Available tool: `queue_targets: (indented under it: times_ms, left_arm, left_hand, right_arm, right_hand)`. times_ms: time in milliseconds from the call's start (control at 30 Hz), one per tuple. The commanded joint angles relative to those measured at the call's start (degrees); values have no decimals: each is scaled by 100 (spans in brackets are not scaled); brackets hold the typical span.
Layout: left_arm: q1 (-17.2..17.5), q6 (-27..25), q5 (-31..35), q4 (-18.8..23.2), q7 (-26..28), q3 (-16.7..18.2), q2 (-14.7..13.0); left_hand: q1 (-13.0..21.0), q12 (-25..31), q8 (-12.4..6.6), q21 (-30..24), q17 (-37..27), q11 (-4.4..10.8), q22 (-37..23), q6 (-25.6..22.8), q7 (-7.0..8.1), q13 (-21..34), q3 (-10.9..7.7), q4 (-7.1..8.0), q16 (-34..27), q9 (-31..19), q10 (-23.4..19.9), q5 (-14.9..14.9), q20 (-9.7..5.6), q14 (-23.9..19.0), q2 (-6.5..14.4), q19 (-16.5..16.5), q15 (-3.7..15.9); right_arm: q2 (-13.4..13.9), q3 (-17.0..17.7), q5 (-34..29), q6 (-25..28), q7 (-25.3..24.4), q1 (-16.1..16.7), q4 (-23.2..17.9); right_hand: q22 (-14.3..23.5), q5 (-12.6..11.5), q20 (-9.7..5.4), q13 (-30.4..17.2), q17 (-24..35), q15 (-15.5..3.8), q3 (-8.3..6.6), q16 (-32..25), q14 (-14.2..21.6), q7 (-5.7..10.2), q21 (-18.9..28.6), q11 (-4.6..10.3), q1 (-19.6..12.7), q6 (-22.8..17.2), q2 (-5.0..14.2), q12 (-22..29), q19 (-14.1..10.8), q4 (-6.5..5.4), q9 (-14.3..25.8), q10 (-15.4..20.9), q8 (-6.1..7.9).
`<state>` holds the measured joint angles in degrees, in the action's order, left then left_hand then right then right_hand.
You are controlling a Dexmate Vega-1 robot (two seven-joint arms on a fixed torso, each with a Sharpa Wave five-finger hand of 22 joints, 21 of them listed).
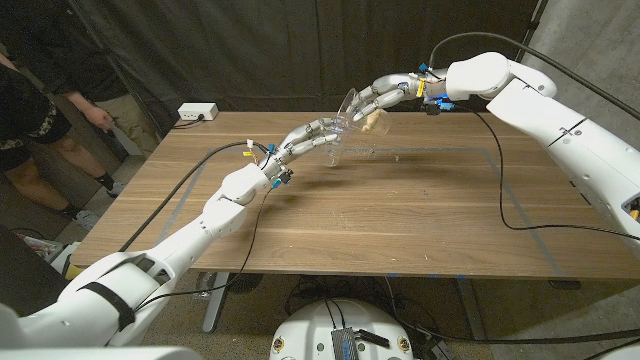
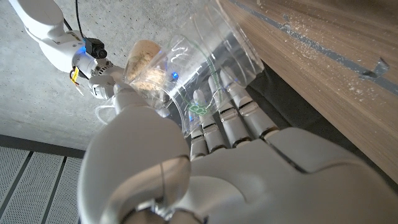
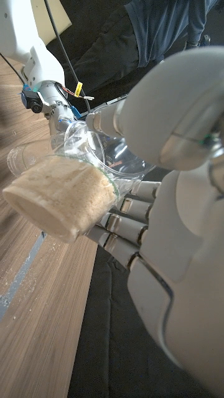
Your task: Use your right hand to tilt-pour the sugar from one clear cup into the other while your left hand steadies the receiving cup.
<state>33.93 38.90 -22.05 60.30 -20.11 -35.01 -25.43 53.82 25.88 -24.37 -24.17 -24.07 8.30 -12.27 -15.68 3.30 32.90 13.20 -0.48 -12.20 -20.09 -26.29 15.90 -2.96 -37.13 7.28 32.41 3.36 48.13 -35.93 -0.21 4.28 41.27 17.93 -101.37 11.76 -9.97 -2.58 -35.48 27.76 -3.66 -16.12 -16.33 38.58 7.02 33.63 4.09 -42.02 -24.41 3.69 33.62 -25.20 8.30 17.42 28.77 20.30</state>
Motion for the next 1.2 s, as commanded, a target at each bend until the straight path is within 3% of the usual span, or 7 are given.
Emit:
queue_targets:
  times_ms: [33,600,933,1033,1067,1200]
  left_arm:
    - [-39,94,22,-144,-123,-49,68]
    - [-232,682,27,-1035,-440,-120,464]
    - [-282,846,8,-1314,-524,-78,596]
    - [-287,892,-1,-1363,-547,-64,627]
    - [-289,909,1,-1380,-550,-61,635]
    - [-308,968,-15,-1466,-611,-52,674]
  left_hand:
    - [42,54,3,-24,-10,43,-6,-55,-11,12,54,-7,9,-22,-12,3,-297,-65,32,-19,786]
    - [144,69,-14,-52,-20,41,-8,-97,16,16,25,-30,1,-34,-36,17,-310,-102,87,-11,810]
    - [166,74,-19,-61,-25,52,-7,-104,16,21,31,-28,8,-43,-42,17,-310,-92,88,-23,809]
    - [164,74,-22,-64,-26,45,-7,-112,17,24,35,-23,6,-46,-40,16,-318,-97,88,-24,812]
    - [164,75,-26,-67,-27,43,-7,-120,26,22,37,-22,6,-47,-44,16,-320,-97,88,-20,812]
    - [160,70,-23,-69,-30,41,-6,-109,22,15,44,-13,10,-51,-41,15,-318,-88,89,-30,800]
  right_arm:
    - [-4,-60,-113,-70,256,-138,86]
    - [-85,-168,-239,-20,577,-350,119]
    - [-67,-177,-302,68,694,-409,24]
    - [-62,-181,-324,83,715,-420,4]
    - [-62,-185,-333,86,727,-426,0]
    - [-62,-194,-371,118,762,-456,-31]
  right_hand:
    - [-1,-28,-551,-13,29,-975,-27,-26,85,-7,9,41,4,-48,42,-11,8,-4,35,55,-22]
    - [-6,-29,-541,-23,42,-977,-23,-22,86,-13,2,9,3,-52,43,-23,17,-7,47,63,-36]
    - [-8,-30,-538,-32,49,-976,-19,-21,93,-6,-2,61,8,-49,44,-37,21,-11,53,49,-48]
    - [-8,-30,-536,-36,50,-975,-17,-18,91,-7,-4,15,10,-55,43,-36,21,-13,56,57,-49]
    - [-9,-30,-537,-39,52,-974,-16,-17,92,-6,-5,75,12,-50,43,-39,21,-14,58,58,-54]
    - [-10,-30,-536,-40,55,-977,-15,-16,95,-6,-6,14,11,-56,45,-42,22,-14,61,61,-57]
